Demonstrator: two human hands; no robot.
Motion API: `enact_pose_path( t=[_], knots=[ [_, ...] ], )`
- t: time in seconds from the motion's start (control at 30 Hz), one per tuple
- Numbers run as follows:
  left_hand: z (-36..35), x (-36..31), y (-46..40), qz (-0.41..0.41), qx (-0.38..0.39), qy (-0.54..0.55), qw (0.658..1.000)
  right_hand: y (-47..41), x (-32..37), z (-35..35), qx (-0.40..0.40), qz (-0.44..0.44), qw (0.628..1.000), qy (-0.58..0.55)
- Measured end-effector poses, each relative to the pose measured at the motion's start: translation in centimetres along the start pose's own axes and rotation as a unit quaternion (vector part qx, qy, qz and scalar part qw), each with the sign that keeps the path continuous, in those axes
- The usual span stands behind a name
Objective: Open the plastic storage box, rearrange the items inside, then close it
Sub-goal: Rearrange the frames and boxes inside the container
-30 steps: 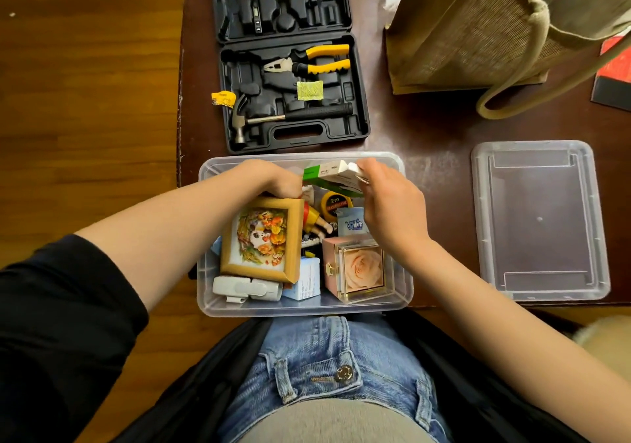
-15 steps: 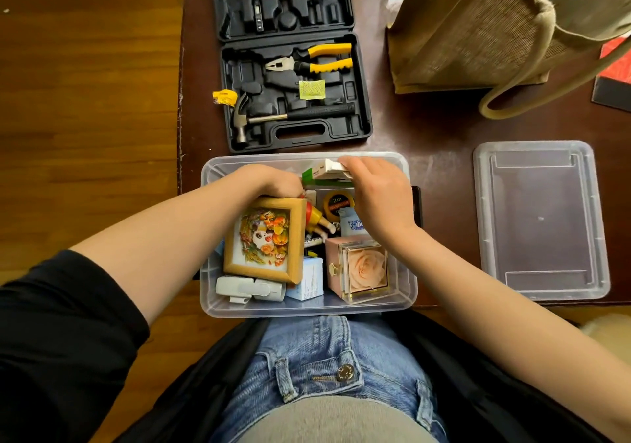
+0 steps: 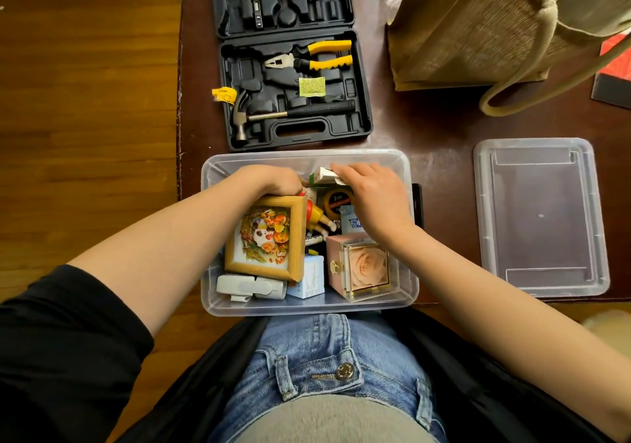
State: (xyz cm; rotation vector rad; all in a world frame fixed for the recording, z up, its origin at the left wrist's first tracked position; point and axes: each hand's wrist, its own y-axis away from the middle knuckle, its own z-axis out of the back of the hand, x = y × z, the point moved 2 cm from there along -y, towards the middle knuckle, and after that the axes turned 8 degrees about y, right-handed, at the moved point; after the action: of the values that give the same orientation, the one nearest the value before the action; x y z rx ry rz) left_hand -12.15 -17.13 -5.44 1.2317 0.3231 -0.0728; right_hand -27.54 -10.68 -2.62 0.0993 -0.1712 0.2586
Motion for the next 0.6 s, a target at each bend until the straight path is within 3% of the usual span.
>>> enact_pose_path(
  t=[0.2, 0.4, 0.53, 0.6],
  knots=[
    [-0.1, 0.2, 0.0, 0.001, -0.019, -0.002, 1.0, -1.4, 1.1, -0.8, 0.052, 0.003, 0.998, -0.039],
    [-0.1, 0.4, 0.1, -0.002, -0.031, 0.018, 0.999, 1.9, 0.8, 1.2, -0.08, -0.045, 0.986, -0.137],
    [0.2, 0.5, 0.7, -0.037, -0.027, 0.032, 0.998, 3.5, 0.5, 0.8, 0.054, -0.094, 0.979, -0.173],
    [0.3, 0.6, 1.3, -0.066, -0.044, 0.052, 0.996, 3.3, 0.5, 0.7, 0.052, -0.12, 0.976, -0.172]
  ],
)
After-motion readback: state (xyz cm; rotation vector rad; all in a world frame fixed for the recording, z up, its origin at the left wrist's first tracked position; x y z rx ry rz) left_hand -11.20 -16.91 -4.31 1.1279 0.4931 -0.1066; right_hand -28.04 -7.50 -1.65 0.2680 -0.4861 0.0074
